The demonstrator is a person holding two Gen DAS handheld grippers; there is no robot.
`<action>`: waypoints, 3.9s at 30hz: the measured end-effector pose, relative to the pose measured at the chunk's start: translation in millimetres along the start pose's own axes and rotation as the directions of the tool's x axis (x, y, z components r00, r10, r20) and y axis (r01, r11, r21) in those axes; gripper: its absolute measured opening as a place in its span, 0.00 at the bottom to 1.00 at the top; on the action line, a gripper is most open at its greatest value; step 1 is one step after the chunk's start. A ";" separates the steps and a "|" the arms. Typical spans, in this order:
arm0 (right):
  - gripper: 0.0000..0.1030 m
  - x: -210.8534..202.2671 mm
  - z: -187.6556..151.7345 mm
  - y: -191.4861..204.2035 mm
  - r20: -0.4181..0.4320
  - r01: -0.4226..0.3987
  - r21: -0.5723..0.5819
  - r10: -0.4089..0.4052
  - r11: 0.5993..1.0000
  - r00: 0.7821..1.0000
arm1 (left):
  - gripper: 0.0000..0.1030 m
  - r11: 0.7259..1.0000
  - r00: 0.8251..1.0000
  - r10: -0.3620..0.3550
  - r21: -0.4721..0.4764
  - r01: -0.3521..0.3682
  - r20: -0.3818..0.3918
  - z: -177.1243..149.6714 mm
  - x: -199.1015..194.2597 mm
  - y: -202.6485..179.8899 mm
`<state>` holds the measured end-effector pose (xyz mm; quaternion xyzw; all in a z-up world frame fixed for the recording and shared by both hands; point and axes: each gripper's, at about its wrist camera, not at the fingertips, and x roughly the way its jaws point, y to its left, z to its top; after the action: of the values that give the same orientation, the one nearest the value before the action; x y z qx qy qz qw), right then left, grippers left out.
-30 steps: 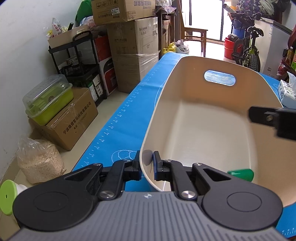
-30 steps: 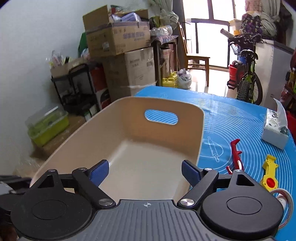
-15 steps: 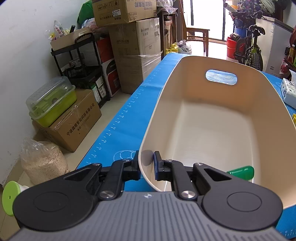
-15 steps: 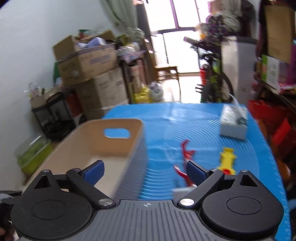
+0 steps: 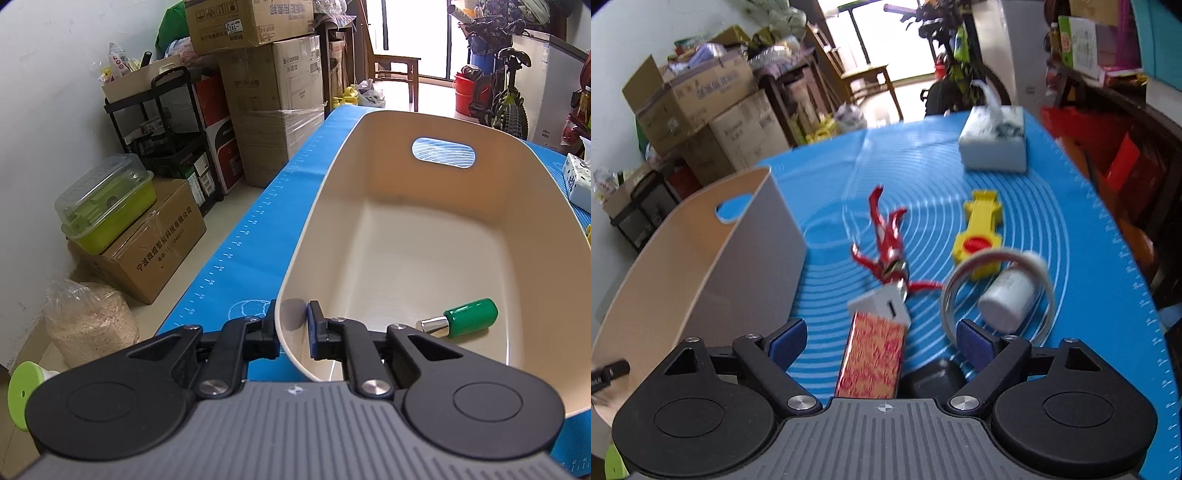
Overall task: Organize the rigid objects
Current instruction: 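Grasp the red floral box with the right tool, then carry the red floral box into the basket with the right tool and release, then grasp the white charger plug with the right tool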
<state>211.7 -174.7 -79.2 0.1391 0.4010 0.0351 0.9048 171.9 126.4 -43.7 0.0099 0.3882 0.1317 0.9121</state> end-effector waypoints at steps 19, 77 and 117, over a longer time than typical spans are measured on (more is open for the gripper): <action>0.42 -0.4 -4.4 10.7 -0.002 0.000 -0.013 0.000 1.000 1.000 | 0.16 1.000 1.000 -0.007 0.000 0.007 -0.004 1.3 1.8 0.9; 0.50 -5.6 -7.0 163.6 0.026 -0.204 -0.246 0.216 0.948 0.976 | 0.15 1.000 1.000 -0.015 0.001 0.015 -0.010 -1.5 3.6 0.8; 0.97 -31.4 -7.9 9.8 0.091 0.057 -0.064 -0.052 0.996 0.994 | 0.16 1.000 1.000 -0.004 -0.002 0.004 -0.014 1.1 -0.4 -1.1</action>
<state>185.2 -169.1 -59.0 0.0995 0.3624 0.0174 0.9265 172.6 125.3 -42.8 0.0071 0.3946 0.1305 0.9095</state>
